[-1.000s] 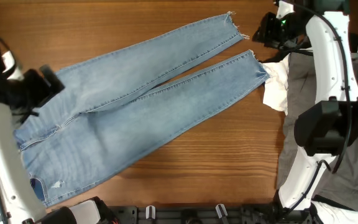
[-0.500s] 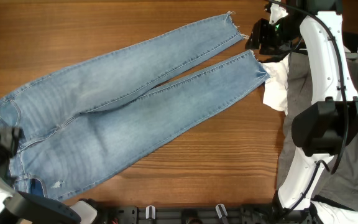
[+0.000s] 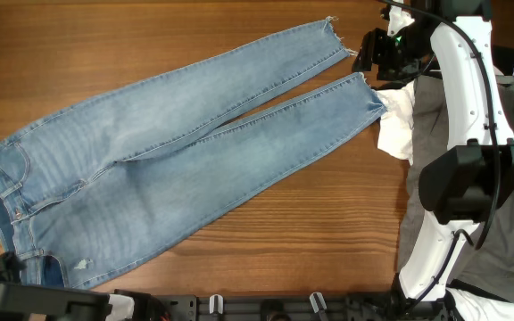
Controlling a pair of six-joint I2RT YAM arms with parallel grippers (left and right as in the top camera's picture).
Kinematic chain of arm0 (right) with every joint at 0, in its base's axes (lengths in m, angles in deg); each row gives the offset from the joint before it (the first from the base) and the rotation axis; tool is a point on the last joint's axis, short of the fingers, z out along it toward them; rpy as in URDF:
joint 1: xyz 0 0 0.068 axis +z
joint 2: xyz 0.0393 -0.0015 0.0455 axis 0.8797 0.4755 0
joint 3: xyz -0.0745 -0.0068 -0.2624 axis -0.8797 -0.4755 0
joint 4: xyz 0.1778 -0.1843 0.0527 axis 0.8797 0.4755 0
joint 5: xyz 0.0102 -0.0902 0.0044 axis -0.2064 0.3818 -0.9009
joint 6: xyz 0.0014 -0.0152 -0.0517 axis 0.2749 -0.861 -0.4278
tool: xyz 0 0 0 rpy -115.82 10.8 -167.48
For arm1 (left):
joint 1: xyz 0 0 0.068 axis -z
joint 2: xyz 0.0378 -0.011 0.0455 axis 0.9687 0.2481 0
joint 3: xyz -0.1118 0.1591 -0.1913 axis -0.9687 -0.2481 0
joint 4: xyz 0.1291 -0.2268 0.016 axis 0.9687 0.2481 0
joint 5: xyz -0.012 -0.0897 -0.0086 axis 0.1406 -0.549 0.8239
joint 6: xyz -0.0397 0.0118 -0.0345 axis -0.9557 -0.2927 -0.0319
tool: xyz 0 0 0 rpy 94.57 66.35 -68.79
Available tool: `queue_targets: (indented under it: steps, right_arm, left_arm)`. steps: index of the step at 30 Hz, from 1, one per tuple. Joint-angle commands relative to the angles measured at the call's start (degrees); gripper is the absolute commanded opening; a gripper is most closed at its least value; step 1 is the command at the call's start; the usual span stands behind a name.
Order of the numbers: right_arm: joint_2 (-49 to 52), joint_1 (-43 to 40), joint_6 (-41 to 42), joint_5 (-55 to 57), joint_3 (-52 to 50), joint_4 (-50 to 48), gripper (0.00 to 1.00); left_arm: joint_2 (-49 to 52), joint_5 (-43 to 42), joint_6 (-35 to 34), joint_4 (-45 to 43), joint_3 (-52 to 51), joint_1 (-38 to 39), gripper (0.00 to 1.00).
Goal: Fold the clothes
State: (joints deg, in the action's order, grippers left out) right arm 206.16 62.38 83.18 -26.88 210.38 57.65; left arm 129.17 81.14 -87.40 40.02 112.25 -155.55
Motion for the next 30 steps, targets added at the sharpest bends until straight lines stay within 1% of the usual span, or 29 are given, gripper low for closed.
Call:
queue_targets:
  steps: [1,8,12,17,22,28,30]
  right_arm:
    - [0.3,0.0,-0.7,2.8,0.1,0.0,0.64]
    - [0.3,0.0,-0.6,3.3,0.1,0.1,0.68]
    - [0.3,0.0,-0.7,3.6,0.1,0.1,0.69]
    - [0.3,0.0,-0.6,5.3,0.1,0.1,0.71]
    - [0.3,0.0,-0.6,5.7,0.1,0.1,0.72]
    - [0.3,0.0,-0.5,5.7,0.1,0.5,0.72]
    - [0.3,0.0,-0.6,5.6,0.1,0.6,0.72]
  left_arm:
    - [0.8,3.2,-1.6,-2.1,-2.3,-0.9,0.65]
    - [0.9,5.8,-3.3,-8.2,-7.0,-0.9,0.63]
    - [1.1,9.8,-4.7,-10.0,-7.0,-0.9,0.62]
    - [3.1,9.8,-4.8,-13.7,-7.9,-0.9,0.62]
    - [7.5,9.1,-4.9,-14.9,-8.2,-0.9,0.61]
    - [10.5,8.2,-6.1,-17.4,-8.2,-0.9,0.6]
    - [11.1,8.3,-6.8,-18.3,-8.2,-0.9,0.57]
